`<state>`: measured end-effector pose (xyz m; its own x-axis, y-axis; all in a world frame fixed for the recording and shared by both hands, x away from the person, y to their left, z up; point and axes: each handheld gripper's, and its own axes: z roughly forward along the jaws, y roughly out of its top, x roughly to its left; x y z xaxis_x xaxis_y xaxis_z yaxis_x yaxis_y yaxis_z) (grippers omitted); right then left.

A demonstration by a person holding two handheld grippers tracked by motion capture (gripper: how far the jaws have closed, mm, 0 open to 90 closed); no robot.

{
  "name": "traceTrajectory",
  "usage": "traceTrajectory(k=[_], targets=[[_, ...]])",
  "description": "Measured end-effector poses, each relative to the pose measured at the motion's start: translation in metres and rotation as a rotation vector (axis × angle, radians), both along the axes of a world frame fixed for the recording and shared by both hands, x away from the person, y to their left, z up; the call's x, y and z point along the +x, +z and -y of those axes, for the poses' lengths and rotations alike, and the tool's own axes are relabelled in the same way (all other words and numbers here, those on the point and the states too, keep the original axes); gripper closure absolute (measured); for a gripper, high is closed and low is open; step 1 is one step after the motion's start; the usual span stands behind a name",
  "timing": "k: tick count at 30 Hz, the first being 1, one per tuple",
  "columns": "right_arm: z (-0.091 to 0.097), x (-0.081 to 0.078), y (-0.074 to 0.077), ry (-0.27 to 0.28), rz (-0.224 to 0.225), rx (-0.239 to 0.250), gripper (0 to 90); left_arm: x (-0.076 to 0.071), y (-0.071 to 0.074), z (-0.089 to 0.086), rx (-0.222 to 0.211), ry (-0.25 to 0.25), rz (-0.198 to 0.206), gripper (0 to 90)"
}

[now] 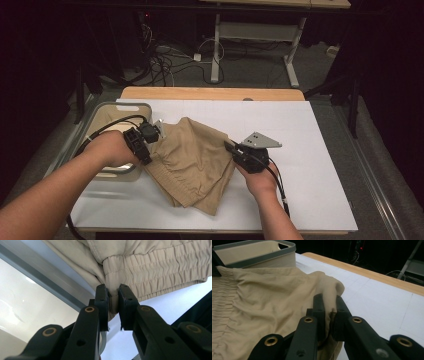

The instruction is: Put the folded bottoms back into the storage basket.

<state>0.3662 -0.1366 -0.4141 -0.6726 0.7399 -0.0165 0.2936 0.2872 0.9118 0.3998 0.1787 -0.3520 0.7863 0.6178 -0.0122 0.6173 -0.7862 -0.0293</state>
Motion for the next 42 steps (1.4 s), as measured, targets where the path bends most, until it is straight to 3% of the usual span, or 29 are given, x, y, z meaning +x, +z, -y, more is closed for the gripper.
traceTrajectory(k=[17,28,35,42], targets=[[-0.007,0.006,0.032,0.003,0.032,0.033,84.3,0.006,0.032,0.001,0.013,-0.005,0.021,78.0],[-0.013,0.011,0.055,0.017,0.063,0.041,84.2,0.001,0.063,-0.012,0.027,0.026,0.05,78.0],[-0.034,0.021,0.072,0.046,0.089,0.043,84.2,-0.007,0.081,-0.037,0.046,0.068,0.091,77.9],[-0.072,0.036,0.078,0.091,0.097,0.034,84.1,-0.014,0.079,-0.075,0.059,0.137,0.108,77.9]])
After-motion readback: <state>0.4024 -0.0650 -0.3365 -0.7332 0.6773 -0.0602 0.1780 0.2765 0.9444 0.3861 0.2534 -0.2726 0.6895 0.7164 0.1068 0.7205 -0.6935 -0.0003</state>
